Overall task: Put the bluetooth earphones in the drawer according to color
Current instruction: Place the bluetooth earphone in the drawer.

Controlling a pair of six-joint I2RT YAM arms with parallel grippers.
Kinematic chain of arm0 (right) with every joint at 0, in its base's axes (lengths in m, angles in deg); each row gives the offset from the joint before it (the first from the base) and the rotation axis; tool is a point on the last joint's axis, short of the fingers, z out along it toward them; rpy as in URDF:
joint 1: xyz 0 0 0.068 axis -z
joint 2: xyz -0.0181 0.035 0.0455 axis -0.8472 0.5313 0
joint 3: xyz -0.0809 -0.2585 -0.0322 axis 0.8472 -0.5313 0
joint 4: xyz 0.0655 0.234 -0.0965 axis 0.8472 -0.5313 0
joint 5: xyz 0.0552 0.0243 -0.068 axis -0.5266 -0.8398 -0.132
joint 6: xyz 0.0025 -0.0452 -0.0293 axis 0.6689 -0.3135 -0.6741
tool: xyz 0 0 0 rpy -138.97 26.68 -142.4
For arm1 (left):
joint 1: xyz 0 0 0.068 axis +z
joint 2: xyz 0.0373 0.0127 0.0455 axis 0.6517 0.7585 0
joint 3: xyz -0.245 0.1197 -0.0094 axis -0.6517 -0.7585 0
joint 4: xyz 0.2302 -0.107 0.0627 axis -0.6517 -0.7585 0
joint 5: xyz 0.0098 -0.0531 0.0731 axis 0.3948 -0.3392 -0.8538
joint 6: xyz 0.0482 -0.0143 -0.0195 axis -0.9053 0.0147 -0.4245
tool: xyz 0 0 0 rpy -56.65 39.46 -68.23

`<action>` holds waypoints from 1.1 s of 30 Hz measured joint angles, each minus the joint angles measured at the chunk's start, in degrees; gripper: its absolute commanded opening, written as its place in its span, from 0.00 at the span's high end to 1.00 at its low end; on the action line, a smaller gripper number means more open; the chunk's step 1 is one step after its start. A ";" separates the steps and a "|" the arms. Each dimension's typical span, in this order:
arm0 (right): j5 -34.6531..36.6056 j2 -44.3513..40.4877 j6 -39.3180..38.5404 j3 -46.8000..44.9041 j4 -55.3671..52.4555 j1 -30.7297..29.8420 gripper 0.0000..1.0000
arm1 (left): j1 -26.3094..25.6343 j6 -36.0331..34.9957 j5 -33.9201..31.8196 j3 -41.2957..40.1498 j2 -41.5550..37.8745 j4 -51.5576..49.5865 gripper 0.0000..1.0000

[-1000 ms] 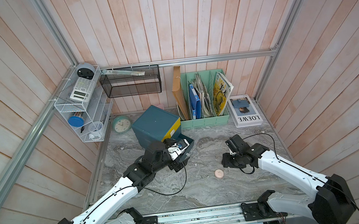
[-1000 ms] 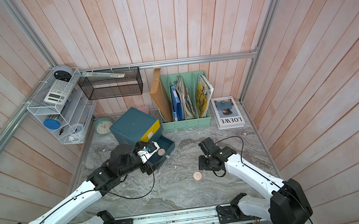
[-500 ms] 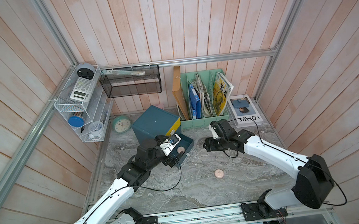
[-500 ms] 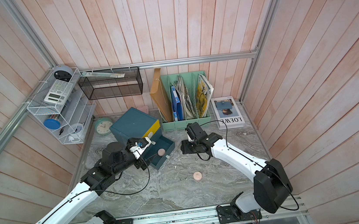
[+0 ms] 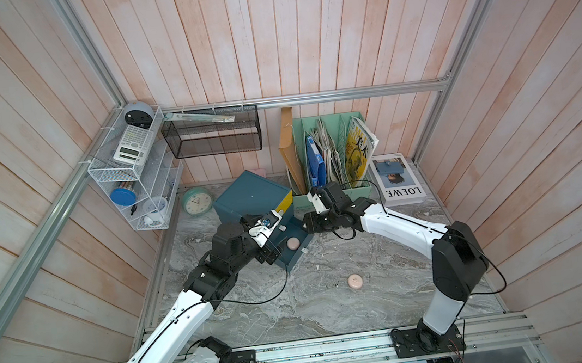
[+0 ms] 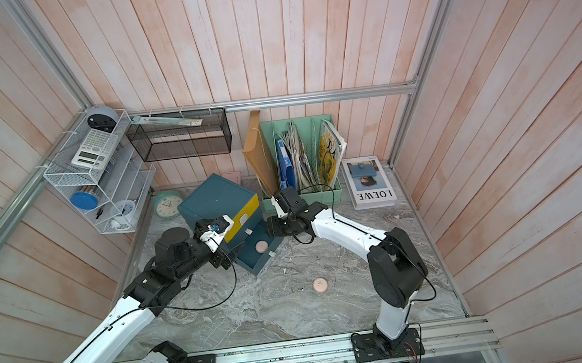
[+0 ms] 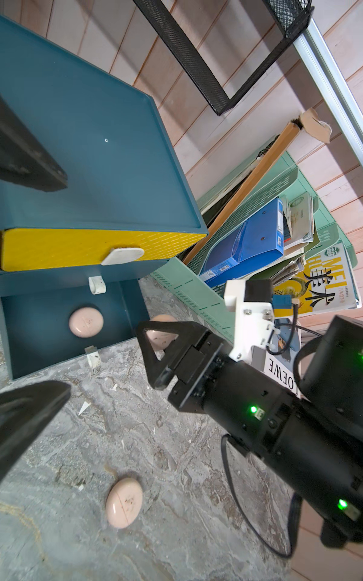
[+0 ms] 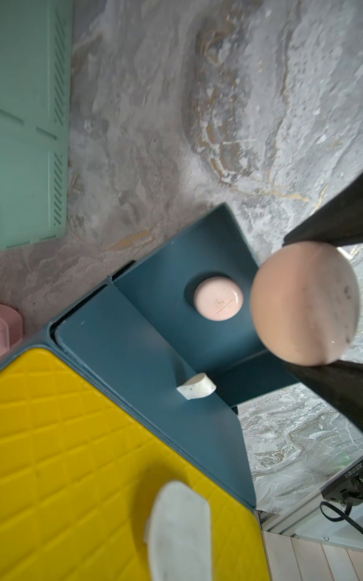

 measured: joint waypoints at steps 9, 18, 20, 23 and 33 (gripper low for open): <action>-3.19 6.99 -0.35 5.79 0.61 -0.55 1.00 | 1.68 0.00 -0.02 0.00 0.48 0.17 0.00; -4.48 11.37 -0.31 7.17 1.03 -0.68 1.00 | 2.60 0.00 -0.02 -0.02 0.48 0.39 0.00; -4.50 11.76 -0.31 7.39 1.03 -0.68 1.00 | 2.64 0.00 -0.04 -0.02 0.48 0.39 0.00; -4.66 12.07 -0.31 7.67 1.01 -0.68 1.00 | 2.73 0.00 -0.04 -0.02 0.48 0.39 0.00; -4.92 13.20 -0.11 8.15 1.05 -0.70 0.53 | 2.73 0.00 -0.02 -0.02 0.48 0.39 0.00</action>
